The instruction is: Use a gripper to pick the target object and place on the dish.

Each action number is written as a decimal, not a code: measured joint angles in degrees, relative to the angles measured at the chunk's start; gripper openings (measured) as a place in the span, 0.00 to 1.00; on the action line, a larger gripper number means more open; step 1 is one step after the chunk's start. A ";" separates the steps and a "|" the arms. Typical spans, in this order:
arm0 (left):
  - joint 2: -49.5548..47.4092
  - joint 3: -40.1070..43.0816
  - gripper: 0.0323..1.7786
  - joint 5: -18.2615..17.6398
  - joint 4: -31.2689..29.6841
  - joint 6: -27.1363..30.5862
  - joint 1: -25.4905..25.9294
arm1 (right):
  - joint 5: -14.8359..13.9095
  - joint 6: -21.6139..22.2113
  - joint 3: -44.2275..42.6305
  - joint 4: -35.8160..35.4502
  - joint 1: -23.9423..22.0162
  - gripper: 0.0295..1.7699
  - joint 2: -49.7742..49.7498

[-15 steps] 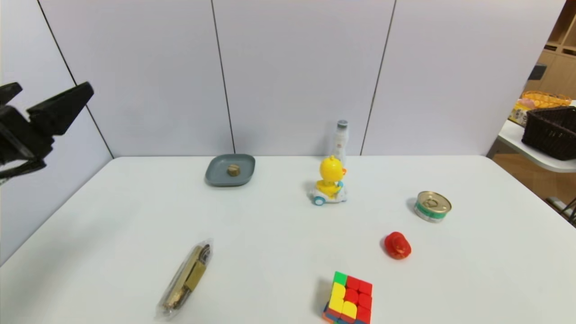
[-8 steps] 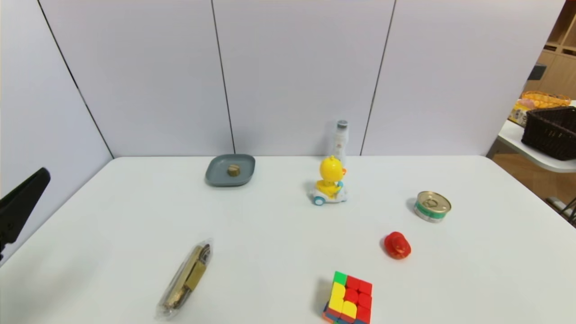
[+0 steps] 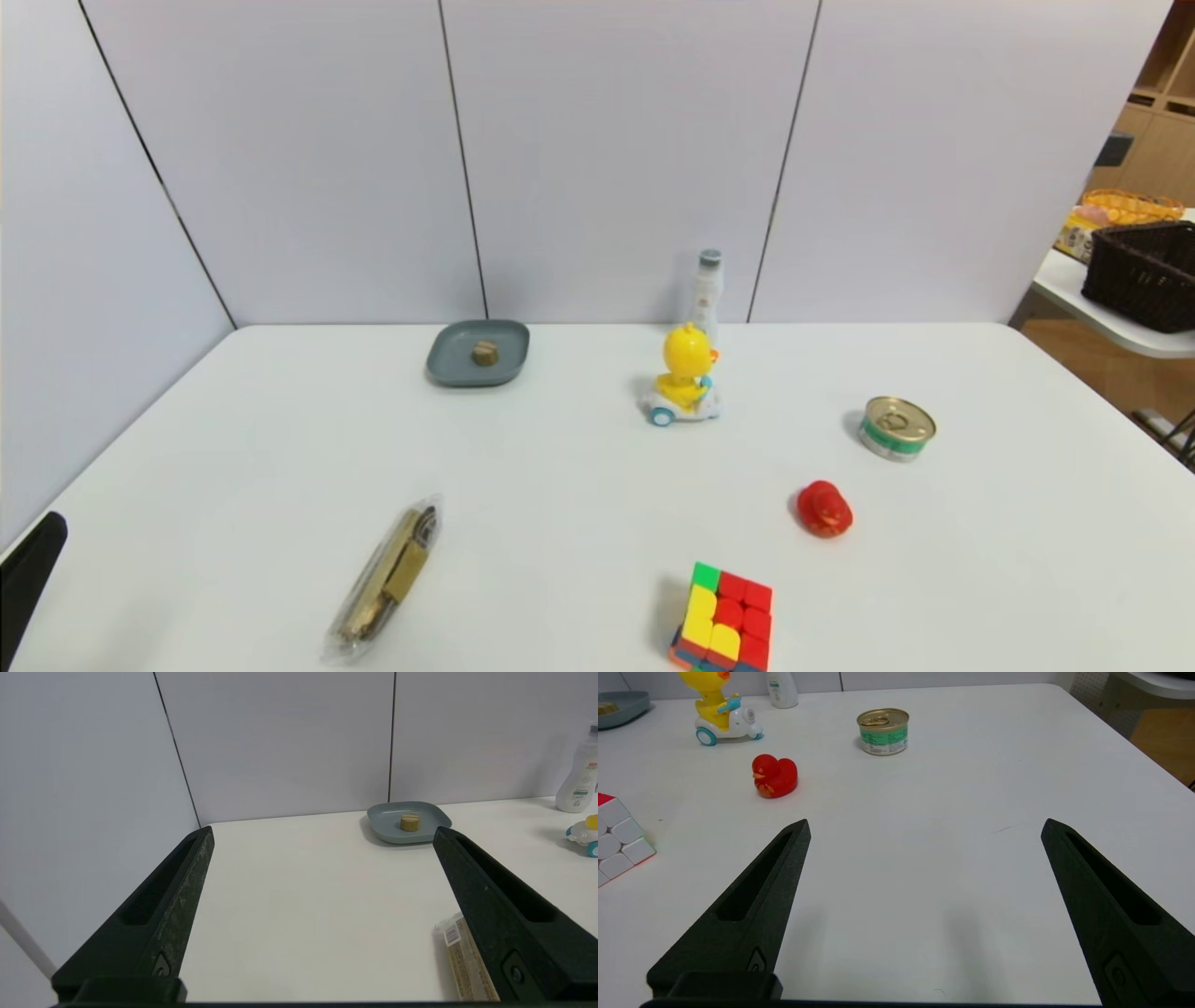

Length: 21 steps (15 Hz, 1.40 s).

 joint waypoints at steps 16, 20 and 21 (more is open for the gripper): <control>-27.62 2.82 0.95 -3.34 39.14 -2.88 3.35 | 0.02 0.00 0.00 0.00 0.00 0.97 0.00; -27.75 2.82 0.95 -2.74 39.56 -8.18 3.35 | 0.00 0.00 0.00 0.00 0.00 0.97 0.00; -27.75 2.82 0.95 -2.74 39.58 -8.51 3.35 | 0.02 0.00 0.00 0.00 0.00 0.97 0.00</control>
